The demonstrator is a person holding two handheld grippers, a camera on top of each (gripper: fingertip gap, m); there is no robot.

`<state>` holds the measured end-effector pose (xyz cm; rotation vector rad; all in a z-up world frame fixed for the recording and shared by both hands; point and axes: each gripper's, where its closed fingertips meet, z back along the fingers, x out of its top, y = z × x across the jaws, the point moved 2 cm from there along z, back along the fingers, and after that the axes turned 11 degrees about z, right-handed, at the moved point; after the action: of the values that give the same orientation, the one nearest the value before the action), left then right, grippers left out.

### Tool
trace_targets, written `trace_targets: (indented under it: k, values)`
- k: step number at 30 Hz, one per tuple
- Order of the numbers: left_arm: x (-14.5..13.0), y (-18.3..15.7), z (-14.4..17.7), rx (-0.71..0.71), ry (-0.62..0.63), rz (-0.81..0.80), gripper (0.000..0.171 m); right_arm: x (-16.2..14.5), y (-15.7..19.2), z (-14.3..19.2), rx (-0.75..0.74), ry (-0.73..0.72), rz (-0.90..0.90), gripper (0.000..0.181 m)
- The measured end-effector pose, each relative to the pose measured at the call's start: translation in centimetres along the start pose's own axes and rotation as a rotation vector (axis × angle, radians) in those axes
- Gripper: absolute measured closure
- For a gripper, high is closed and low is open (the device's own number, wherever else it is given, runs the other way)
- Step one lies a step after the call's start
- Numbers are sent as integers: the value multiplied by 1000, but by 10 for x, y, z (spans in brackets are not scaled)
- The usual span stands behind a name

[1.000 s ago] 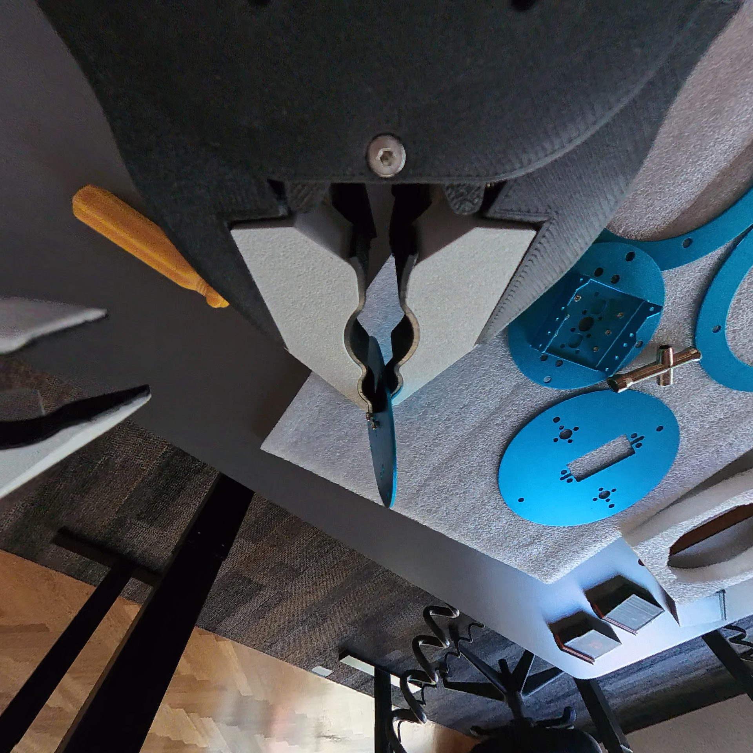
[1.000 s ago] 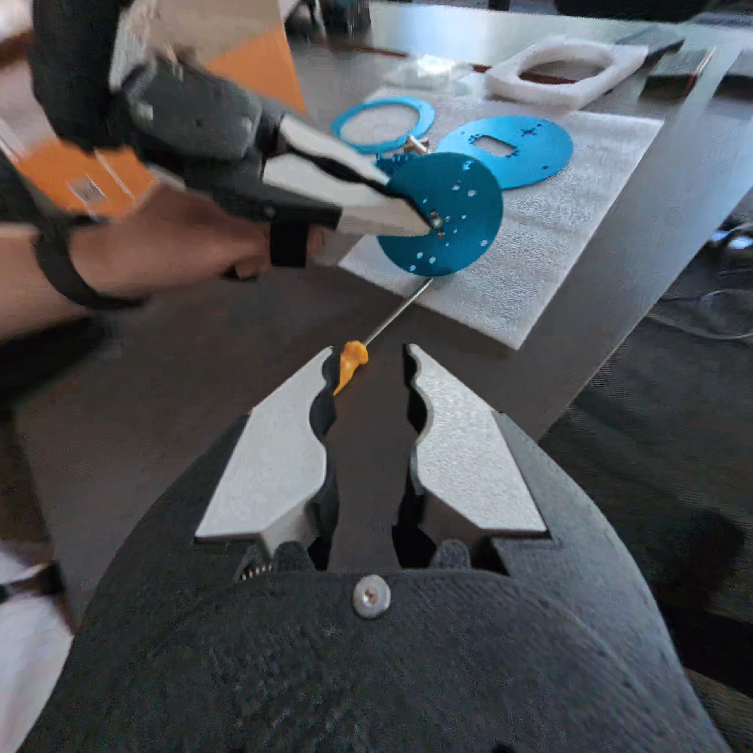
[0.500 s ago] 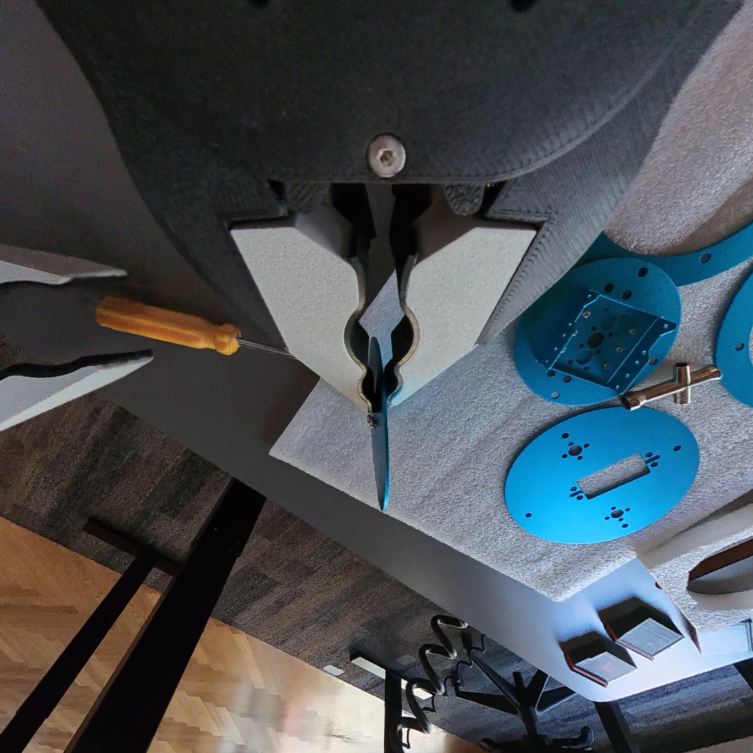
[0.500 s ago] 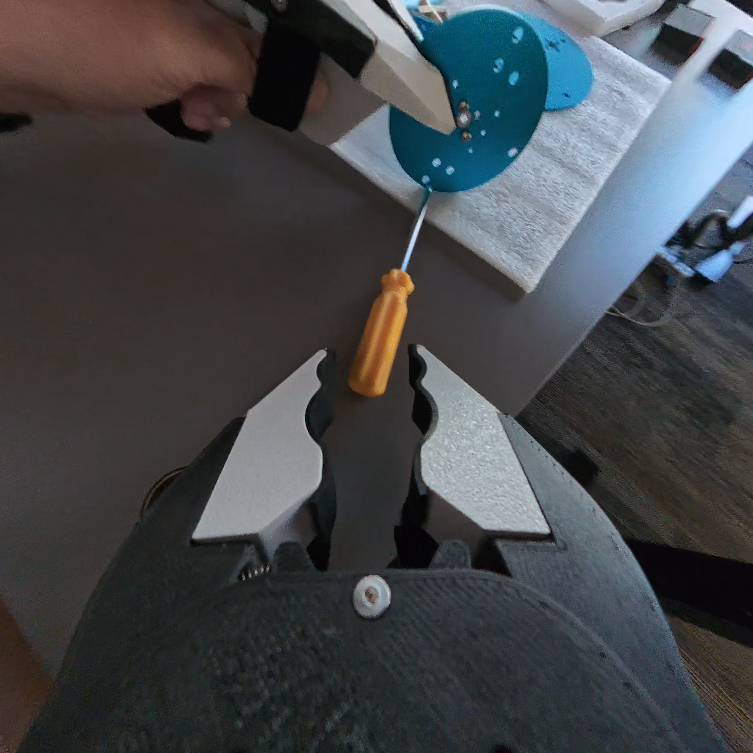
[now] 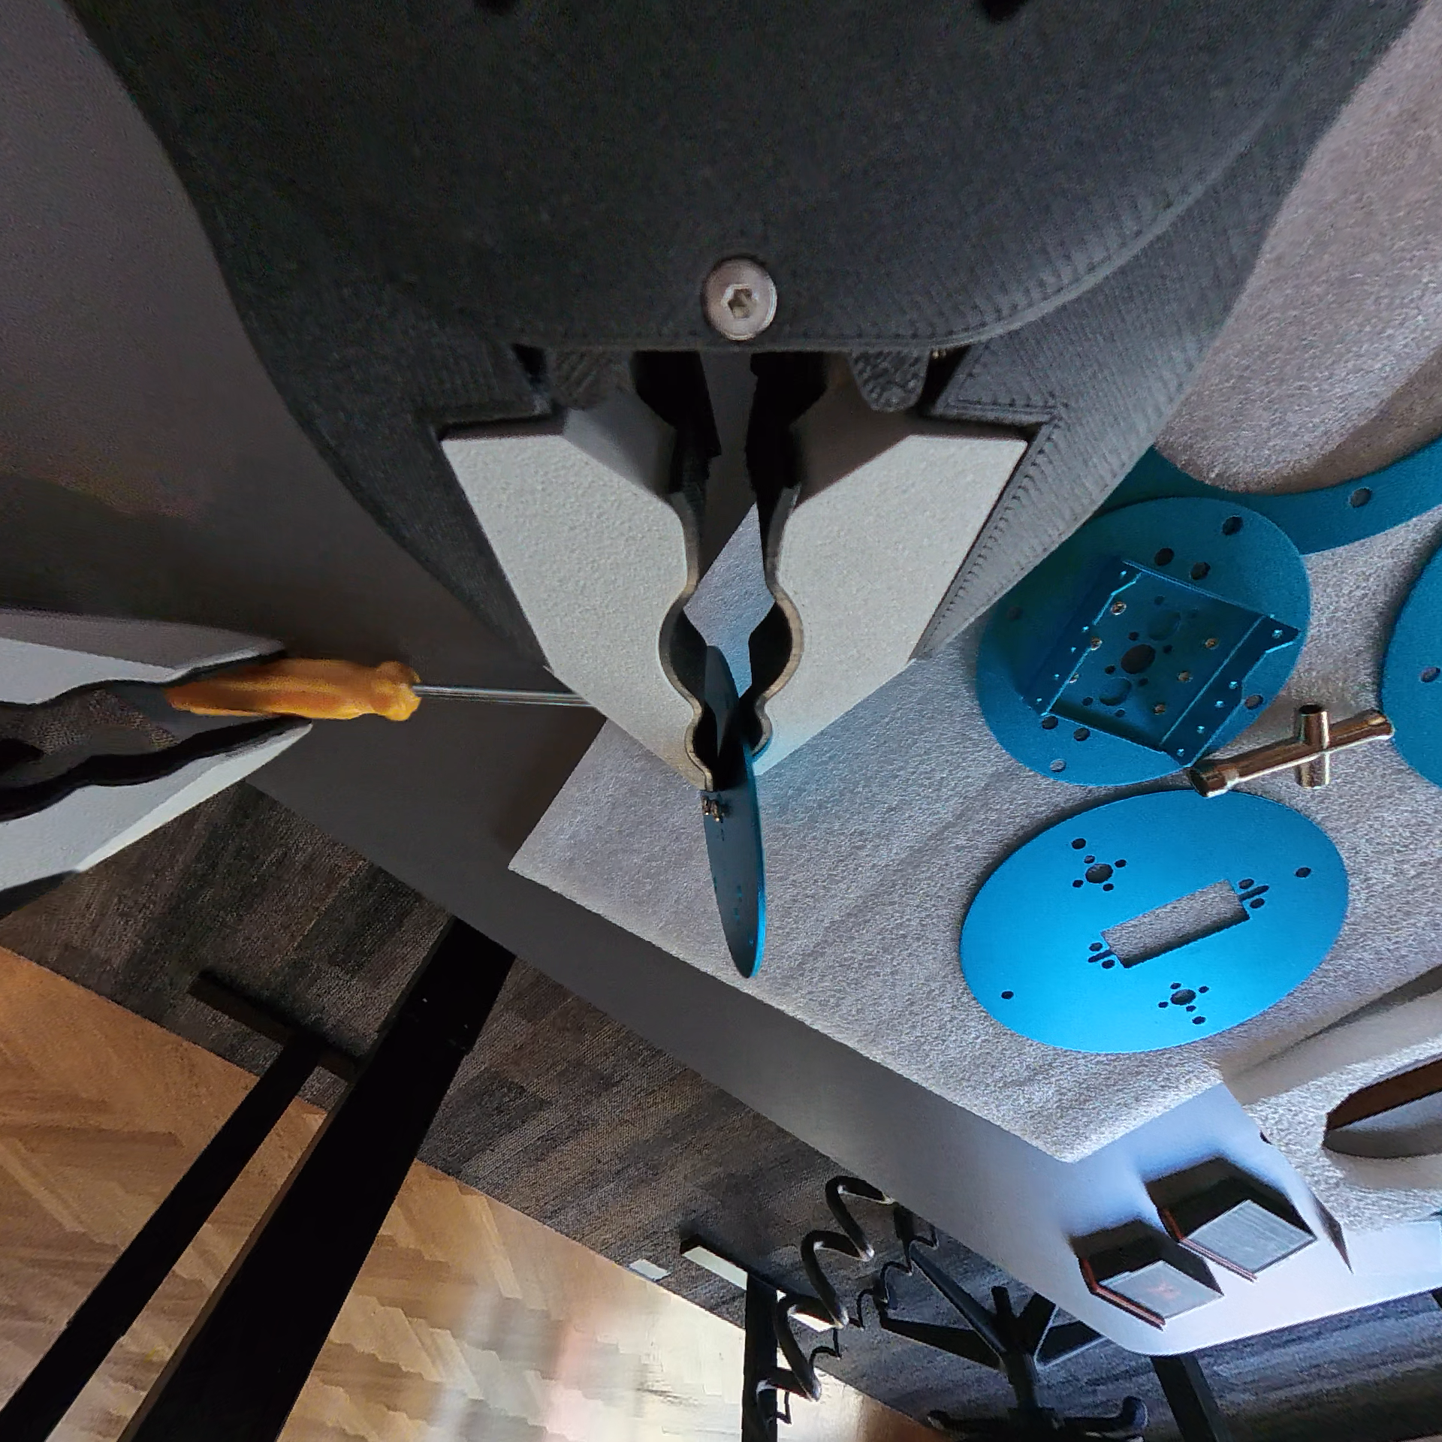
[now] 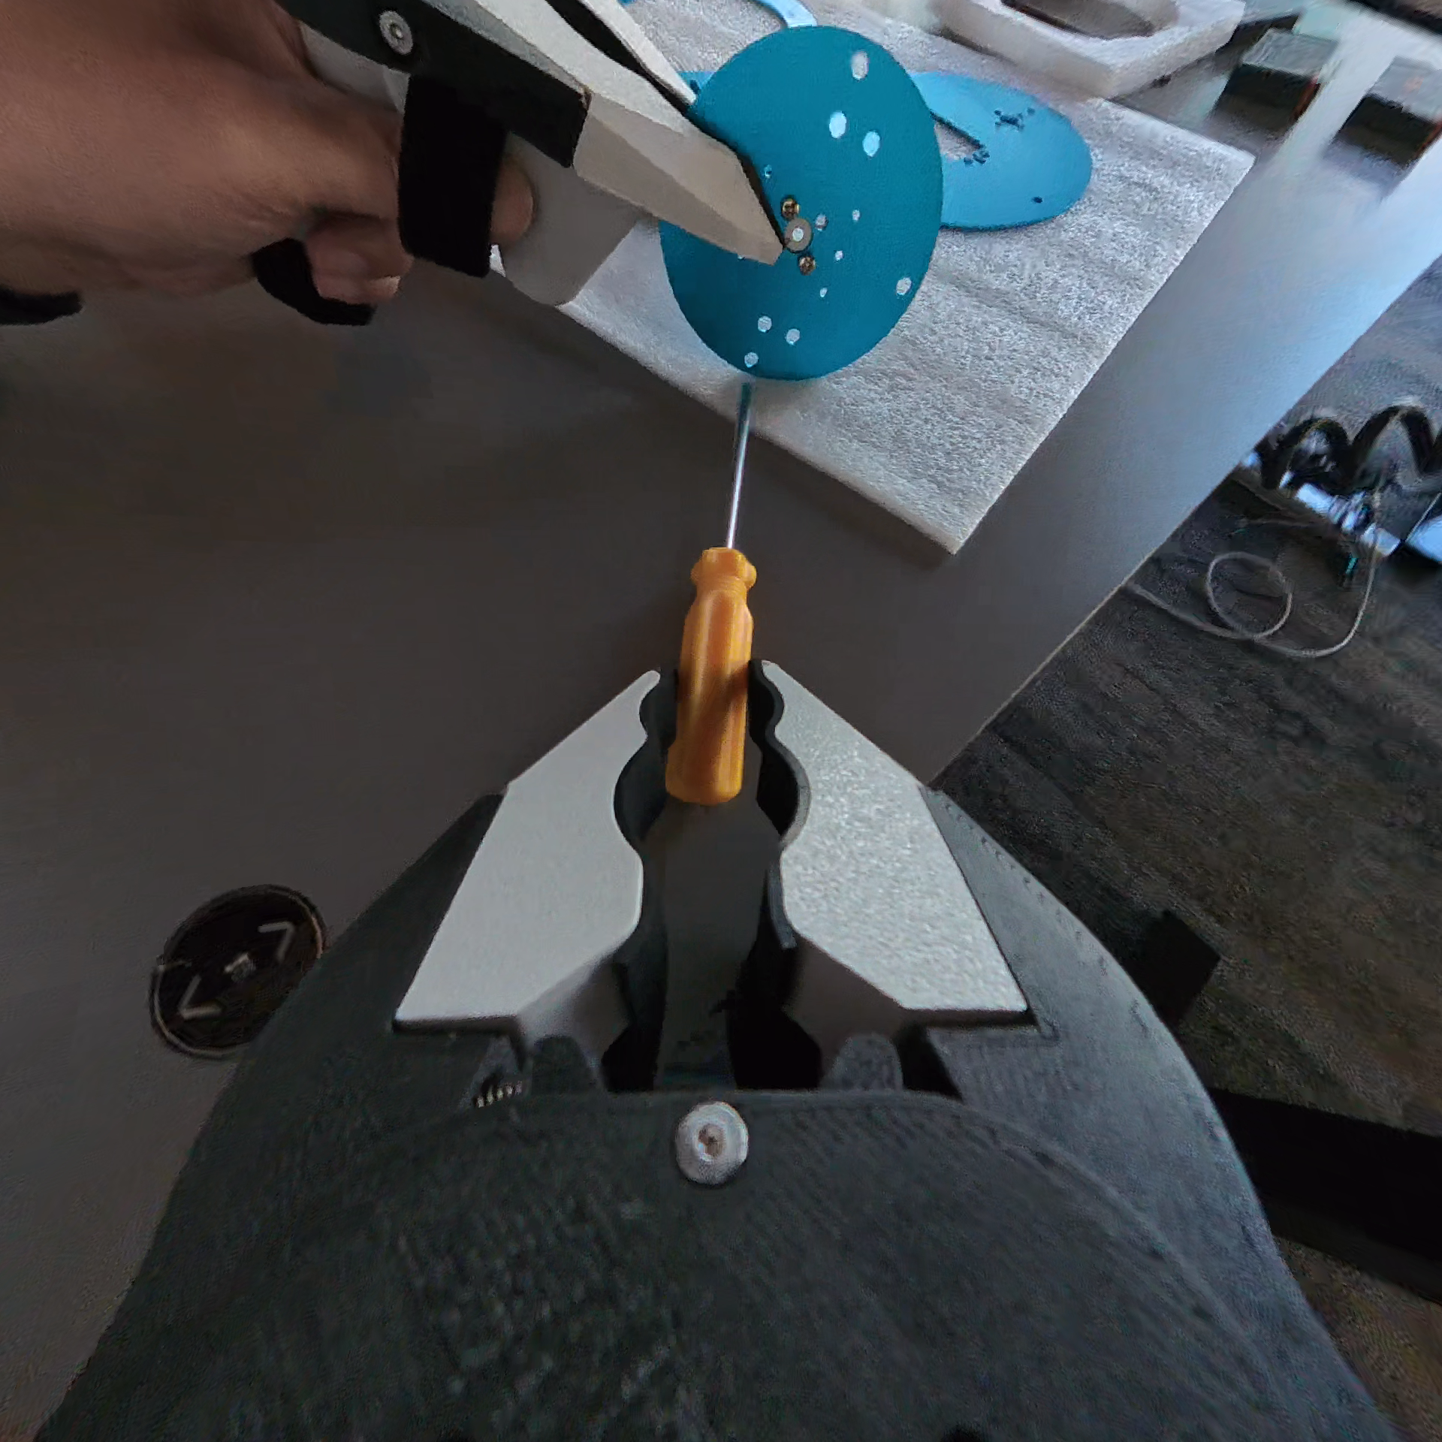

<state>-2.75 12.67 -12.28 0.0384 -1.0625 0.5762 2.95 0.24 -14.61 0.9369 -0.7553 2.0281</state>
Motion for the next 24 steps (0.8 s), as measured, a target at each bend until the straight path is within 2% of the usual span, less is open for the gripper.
trace_targets:
  k: [5, 9, 14, 19, 24]
  values:
    - [-1, 2, 1, -14, -1, 15, 169, 11, -12, 25, -96, -57, 243, 165]
    - [-2, 0, 3, -7, -5, 14, 170, 13, -17, 25, -140, 9, 426, 165]
    - [0, 2, 5, 25, -2, -47, 170, 19, -25, 29, -145, 13, 463, 164]
    - [0, 7, 10, 119, 3, -195, 170, 20, -27, 25, -128, 26, 433, 164]
    - [-1, 7, 9, 113, 7, -180, 170, 21, -26, 21, -154, 9, 464, 164]
